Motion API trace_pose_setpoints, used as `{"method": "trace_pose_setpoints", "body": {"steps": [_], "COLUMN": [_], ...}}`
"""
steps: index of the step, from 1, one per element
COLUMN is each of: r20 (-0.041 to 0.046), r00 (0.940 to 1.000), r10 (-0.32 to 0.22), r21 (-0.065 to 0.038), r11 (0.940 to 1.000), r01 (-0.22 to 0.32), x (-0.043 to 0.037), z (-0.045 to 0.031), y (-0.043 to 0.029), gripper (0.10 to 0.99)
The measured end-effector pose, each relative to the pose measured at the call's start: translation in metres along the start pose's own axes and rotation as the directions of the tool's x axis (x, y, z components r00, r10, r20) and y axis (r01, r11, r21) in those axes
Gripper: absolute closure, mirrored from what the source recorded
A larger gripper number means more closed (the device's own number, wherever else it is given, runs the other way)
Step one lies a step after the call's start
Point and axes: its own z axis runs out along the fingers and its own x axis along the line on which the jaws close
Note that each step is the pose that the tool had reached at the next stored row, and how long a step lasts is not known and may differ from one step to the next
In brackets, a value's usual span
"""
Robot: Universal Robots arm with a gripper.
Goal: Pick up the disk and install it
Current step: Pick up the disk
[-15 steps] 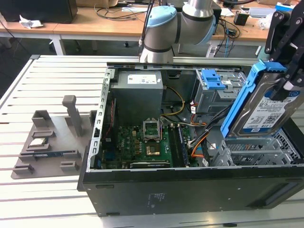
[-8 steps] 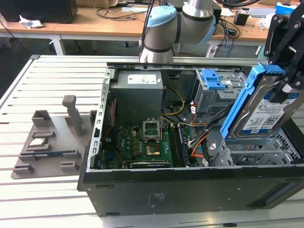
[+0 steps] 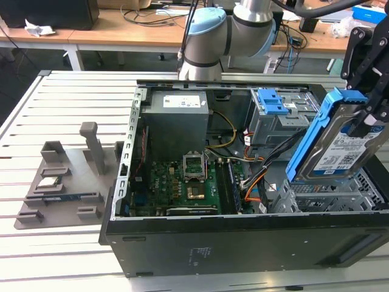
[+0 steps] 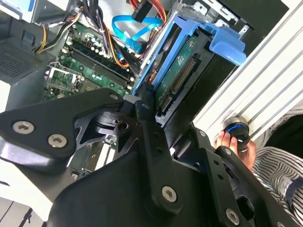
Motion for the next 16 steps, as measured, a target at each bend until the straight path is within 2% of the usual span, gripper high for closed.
{"method": "trace_pose_setpoints", "body": {"steps": [1, 3, 5, 8, 11, 16], "r20": [-0.0002, 0.0000, 0.0010, 0.0019, 0.0022, 0.0020], "r00": [1.0000, 1.0000, 0.9996, 0.9987, 0.9984, 0.9984], "r10": [0.000, 0.006, 0.027, 0.051, 0.056, 0.056], "r21": [0.000, 0.000, 0.000, 0.000, 0.000, 0.000], "r11": [1.0000, 1.0000, 0.9996, 0.9987, 0.9984, 0.9984], "r01": [0.000, -0.006, -0.027, -0.051, -0.056, -0.056], "x": [0.0004, 0.0072, 0.0104, 0.0108, 0.0108, 0.0108], "z": [0.0007, 0.0031, 0.0061, 0.0081, 0.0091, 0.0091], "y": [-0.0017, -0.0020, -0.0021, -0.0027, -0.0082, -0.0085], "gripper": [0.722, 0.722, 0.722, 0.722, 0.722, 0.722]}}
